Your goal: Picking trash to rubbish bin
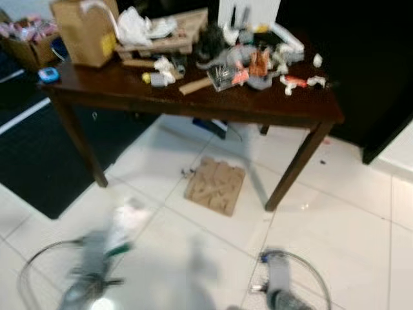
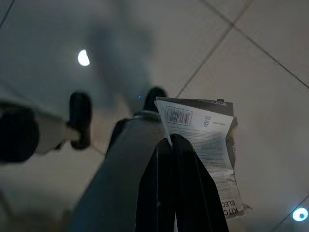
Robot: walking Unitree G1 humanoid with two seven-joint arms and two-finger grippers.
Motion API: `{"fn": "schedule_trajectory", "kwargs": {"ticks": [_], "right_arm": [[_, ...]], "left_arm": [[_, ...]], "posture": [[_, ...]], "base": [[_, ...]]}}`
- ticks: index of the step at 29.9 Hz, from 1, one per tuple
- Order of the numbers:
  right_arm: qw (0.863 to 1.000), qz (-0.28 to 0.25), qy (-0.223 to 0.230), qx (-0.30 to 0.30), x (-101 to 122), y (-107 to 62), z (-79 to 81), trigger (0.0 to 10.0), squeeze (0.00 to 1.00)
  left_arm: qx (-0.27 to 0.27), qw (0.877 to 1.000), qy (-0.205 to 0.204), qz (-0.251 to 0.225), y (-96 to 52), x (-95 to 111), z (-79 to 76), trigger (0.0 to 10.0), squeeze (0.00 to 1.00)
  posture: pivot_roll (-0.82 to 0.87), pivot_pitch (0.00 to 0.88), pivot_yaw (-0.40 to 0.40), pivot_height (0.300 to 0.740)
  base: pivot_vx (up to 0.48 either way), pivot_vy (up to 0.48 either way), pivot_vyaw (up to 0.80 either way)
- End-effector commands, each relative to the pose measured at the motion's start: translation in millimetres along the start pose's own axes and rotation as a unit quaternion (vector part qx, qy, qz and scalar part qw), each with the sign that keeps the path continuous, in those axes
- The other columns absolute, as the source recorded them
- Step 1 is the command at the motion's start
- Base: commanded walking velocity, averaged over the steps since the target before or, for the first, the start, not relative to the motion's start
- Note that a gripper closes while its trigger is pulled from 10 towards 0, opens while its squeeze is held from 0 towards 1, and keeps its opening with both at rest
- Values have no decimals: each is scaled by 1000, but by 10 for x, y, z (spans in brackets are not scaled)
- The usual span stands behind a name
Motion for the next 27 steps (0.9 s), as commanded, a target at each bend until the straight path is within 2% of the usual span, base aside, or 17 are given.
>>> {"fn": "schedule_trajectory", "kwargs": {"ticks": [1, 3, 6, 7, 10, 11, 14, 17, 21, 24, 26, 27], "right_arm": [[1000, 10, -20, -2, -28, -3, -32, 10000, 0], [999, 23, -45, 2, -70, -5, -26, 10000, 0], [997, 39, -73, 6, -137, -15, -45, 10000, 0], [997, 39, -73, 6, -137, -15, -45, 10000, 0], [993, 51, -105, 8, -196, -28, -88, 10000, 0], [993, 51, -105, 8, -196, -28, -88, 10000, 0], [994, 61, -89, -10, -254, -48, -195, 10000, 0], [995, 66, -72, -22, -294, -63, -257, 10000, 0], [994, 74, -79, -26, -340, -75, -287, 10000, 0], [993, 80, -86, -26, -386, -87, -304, 10000, 0], [993, 78, -78, -29, -382, -87, -311, 10000, 0], [995, 76, -59, -33, -382, -90, -327, 10000, 0]], "left_arm": [[16, 1000, -23, -3, -21, -17, 102, 10000, 0], [57, 998, -16, 26, -107, -202, 326, 10000, 0], [90, 993, -5, 72, -224, -483, 477, 10000, 0], [90, 993, -5, 72, -224, -483, 477, 10000, 0], [120, 984, 8, 134, -378, -838, 563, 10000, 0], [120, 984, 8, 134, -378, -838, 563, 10000, 0], [123, 975, 33, 182, -493, -1120, 523, 10000, 0], [115, 976, 33, 182, -487, -1151, 460, 10000, 0], [107, 978, 45, 172, -445, -1099, 416, 10000, 0], [90, 981, 62, 160, -368, -1000, 330, 10000, 0], [84, 982, 67, 157, -339, -963, 299, 10000, 0], [76, 982, 78, 152, -297, -902, 257, 10000, 0]], "posture": [[190, 126, -9, 740], [216, 113, -30, 740], [218, 105, -47, 740], [218, 105, -47, 740], [198, 85, -37, 740], [198, 85, -37, 740], [182, 76, -37, 740], [182, 79, -41, 740], [171, 87, -46, 740], [161, 89, -42, 740], [117, 90, -28, 740], [113, 84, -27, 740]], "base": [[0, 0, 0], [0, 0, 0], [0, 0, -267], [0, 0, -800], [0, 0, -800], [0, 0, -800], [0, 0, 0], [0, 0, 0], [0, 0, -800], [0, 0, -800], [0, 0, -800], [0, 0, -800]]}}
Point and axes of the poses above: a point about 5 cm out from each wrist's last joint towards the gripper, its own y axis pointing out of the wrist towards the gripper, its own x axis along the axis of the wrist's last joint, z = x × y, the point moved 2 cm from there along y, pointing out of the wrist towards the gripper, and after that the axes turned 3 degrees about -y, right-handed, at the moved point
